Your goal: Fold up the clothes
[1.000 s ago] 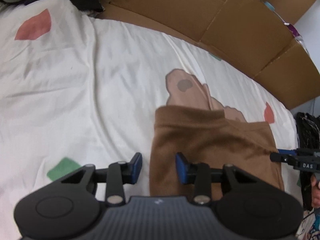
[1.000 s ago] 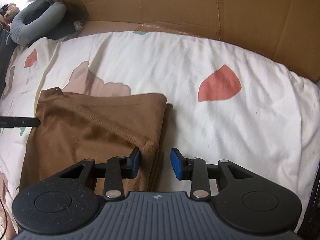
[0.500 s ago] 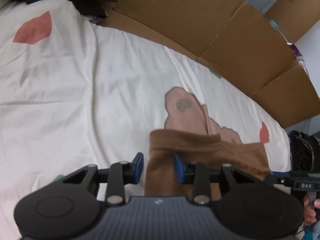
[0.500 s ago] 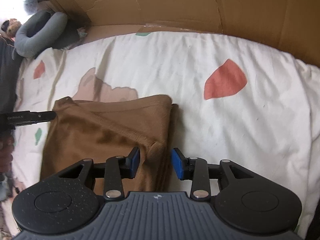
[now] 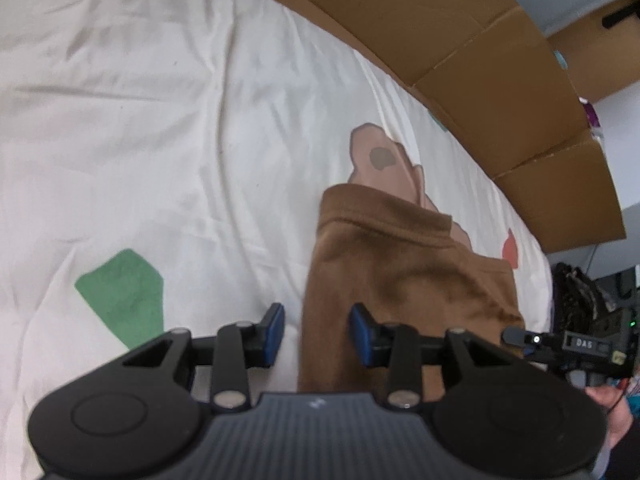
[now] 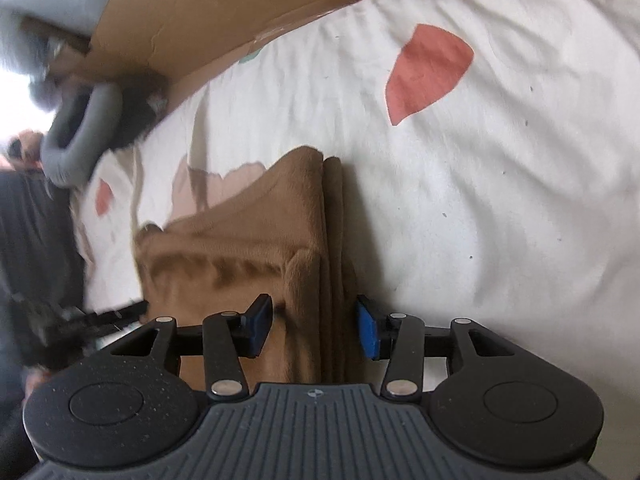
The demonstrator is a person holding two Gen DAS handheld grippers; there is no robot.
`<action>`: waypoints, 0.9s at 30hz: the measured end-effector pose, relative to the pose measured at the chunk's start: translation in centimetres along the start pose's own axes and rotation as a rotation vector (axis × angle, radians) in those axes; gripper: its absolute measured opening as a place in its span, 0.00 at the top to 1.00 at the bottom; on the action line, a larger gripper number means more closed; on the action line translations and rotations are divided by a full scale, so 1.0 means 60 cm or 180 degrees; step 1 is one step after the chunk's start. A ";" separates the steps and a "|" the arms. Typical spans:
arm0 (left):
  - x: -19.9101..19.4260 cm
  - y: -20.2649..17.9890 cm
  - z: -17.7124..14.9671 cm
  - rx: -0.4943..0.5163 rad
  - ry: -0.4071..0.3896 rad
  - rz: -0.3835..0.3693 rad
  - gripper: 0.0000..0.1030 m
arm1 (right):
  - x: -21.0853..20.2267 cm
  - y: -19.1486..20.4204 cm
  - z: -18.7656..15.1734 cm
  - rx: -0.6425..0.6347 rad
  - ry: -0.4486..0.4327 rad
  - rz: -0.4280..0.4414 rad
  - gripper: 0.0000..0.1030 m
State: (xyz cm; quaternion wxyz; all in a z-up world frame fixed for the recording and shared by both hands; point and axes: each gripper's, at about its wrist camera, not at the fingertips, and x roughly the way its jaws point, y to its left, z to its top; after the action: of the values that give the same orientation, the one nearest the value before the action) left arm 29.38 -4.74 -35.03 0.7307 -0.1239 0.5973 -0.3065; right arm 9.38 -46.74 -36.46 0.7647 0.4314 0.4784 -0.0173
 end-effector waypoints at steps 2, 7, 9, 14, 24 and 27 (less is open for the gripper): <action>0.004 0.002 0.003 -0.0042 -0.0004 -0.0056 0.63 | 0.001 -0.003 0.004 0.0009 0.0005 0.0053 0.66; 0.006 -0.006 0.008 0.0047 -0.0067 -0.0075 0.89 | -0.005 0.005 0.009 -0.0054 0.0007 0.0068 0.78; 0.001 -0.007 0.010 0.0030 -0.0100 -0.0121 0.91 | -0.015 0.013 0.010 -0.0086 -0.0038 0.0138 0.78; -0.006 -0.004 0.013 0.0002 -0.0108 -0.0199 0.86 | -0.027 0.011 0.011 -0.0129 -0.0035 0.0204 0.71; 0.005 0.020 0.011 -0.0089 -0.0020 -0.0300 0.65 | -0.016 -0.027 -0.001 0.0040 0.0019 0.0246 0.50; 0.012 0.025 0.013 -0.0119 0.0012 -0.0405 0.65 | -0.005 -0.027 -0.007 0.0057 0.0017 0.0288 0.50</action>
State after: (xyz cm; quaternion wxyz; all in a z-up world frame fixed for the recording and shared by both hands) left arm 30.64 -4.15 -36.25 0.7061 -0.1747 0.5953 -0.3413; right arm 8.19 -47.58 -37.34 0.7595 0.4595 0.4603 0.0142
